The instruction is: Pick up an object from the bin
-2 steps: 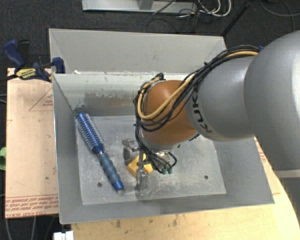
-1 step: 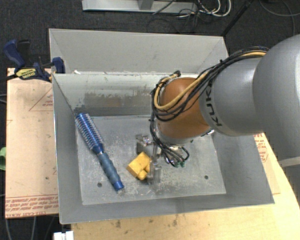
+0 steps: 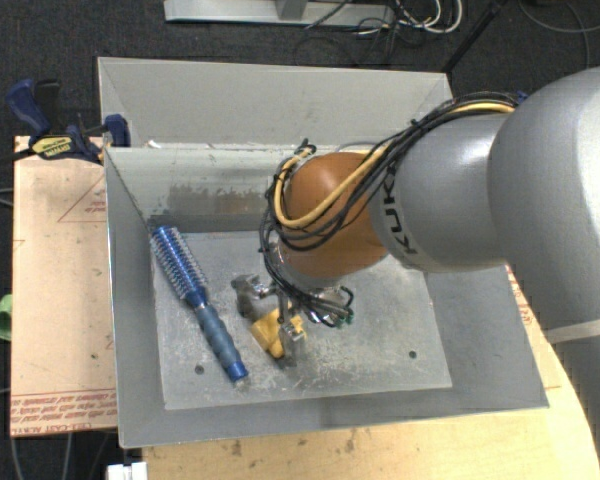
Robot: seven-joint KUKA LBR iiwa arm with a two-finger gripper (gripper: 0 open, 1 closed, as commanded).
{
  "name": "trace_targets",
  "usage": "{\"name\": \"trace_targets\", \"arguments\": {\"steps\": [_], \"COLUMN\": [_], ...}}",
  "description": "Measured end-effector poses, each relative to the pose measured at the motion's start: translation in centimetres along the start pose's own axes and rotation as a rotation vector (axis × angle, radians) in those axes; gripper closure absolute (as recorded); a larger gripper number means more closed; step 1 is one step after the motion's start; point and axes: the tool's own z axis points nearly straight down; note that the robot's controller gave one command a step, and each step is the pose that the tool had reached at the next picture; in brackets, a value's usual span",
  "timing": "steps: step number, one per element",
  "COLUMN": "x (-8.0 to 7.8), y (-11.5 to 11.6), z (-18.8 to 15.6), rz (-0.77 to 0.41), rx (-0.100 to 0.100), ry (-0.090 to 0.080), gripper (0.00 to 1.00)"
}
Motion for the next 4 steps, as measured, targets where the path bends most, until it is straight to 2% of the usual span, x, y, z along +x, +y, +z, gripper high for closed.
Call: {"name": "trace_targets", "arguments": {"steps": [1,2,3,4], "x": [0.1,0.0,-2.5,-2.5], "y": [-0.1,-0.1,-5.6,-5.4], "z": [0.0,0.0,0.0,-0.1], "rz": [0.002,0.002,-0.08,-0.081], "rx": [0.0,0.0,0.004,0.001], "ry": [0.002,0.001,-0.002,0.0], "gripper": [1.0,0.0,0.0,1.0]}}
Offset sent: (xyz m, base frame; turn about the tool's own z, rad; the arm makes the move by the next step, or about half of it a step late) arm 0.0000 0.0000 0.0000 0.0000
